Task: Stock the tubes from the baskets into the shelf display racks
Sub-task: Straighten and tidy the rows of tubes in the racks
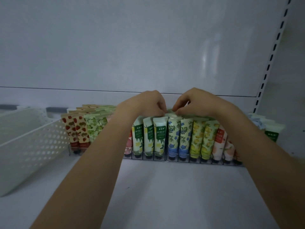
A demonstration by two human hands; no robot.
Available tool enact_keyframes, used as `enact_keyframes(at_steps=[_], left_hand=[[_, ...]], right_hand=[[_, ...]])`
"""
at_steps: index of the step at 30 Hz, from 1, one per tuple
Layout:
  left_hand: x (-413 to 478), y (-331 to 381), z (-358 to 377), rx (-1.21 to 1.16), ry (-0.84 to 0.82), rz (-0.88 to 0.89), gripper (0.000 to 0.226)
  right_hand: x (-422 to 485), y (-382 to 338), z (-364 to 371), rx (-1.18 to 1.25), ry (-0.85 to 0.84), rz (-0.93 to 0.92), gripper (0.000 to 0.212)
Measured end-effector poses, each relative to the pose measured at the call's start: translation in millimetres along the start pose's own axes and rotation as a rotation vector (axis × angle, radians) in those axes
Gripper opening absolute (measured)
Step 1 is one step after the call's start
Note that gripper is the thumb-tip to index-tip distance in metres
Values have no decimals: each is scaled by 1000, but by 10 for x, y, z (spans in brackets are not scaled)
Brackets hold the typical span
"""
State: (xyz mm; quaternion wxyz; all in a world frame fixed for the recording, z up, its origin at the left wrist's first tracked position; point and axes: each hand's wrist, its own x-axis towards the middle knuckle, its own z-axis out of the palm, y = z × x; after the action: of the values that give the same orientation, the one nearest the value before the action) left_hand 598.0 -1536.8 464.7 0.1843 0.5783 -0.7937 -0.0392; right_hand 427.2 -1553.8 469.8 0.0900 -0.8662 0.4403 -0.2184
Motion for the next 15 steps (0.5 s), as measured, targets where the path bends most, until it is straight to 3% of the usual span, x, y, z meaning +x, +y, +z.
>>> enact_keyframes(at_steps=[15], left_hand=[[-6,65,10,40,12,15,15]], right_hand=[[9,-1,43,-18,-51,-59,23]])
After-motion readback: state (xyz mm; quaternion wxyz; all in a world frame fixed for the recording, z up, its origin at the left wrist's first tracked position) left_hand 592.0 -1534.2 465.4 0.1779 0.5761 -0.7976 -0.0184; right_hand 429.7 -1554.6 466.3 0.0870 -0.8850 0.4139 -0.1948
